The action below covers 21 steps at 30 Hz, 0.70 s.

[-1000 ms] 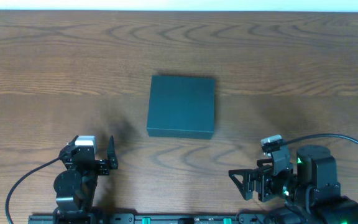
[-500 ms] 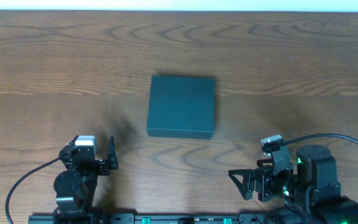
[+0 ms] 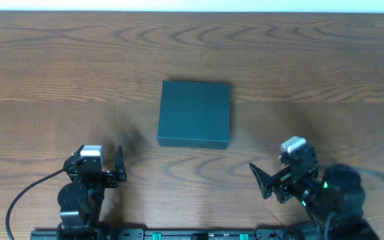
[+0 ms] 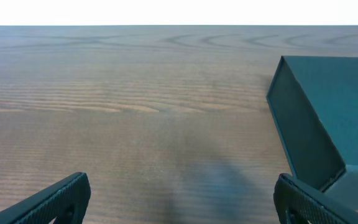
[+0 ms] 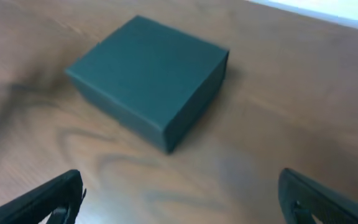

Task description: Pack container

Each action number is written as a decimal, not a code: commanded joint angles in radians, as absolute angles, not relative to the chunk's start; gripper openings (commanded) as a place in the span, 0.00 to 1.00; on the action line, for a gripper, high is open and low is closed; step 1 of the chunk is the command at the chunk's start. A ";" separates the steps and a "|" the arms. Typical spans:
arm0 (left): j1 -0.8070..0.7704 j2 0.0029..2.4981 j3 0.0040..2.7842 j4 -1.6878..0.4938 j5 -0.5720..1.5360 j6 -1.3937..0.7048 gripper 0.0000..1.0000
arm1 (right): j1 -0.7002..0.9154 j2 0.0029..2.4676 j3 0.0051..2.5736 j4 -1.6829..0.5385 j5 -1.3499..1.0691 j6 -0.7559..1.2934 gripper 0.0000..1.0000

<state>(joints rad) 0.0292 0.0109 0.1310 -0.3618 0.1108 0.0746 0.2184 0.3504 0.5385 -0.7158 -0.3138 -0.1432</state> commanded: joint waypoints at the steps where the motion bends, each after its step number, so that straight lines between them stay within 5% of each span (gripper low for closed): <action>1: 0.032 0.004 0.109 -0.365 0.101 0.064 0.95 | 0.222 0.257 0.404 -0.665 -0.269 -0.286 0.99; 10: 0.032 0.004 0.109 -0.365 0.101 0.064 0.95 | 0.221 0.007 0.160 -0.654 -0.266 -0.256 0.99; 21: 0.032 0.004 0.109 -0.365 0.101 0.064 0.96 | 0.222 0.006 0.163 -0.662 -0.254 -0.247 0.99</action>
<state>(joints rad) 0.0292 0.0109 0.1310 -0.3614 0.1047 0.0746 0.2184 0.0166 0.1665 -0.6613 -0.2607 -0.2504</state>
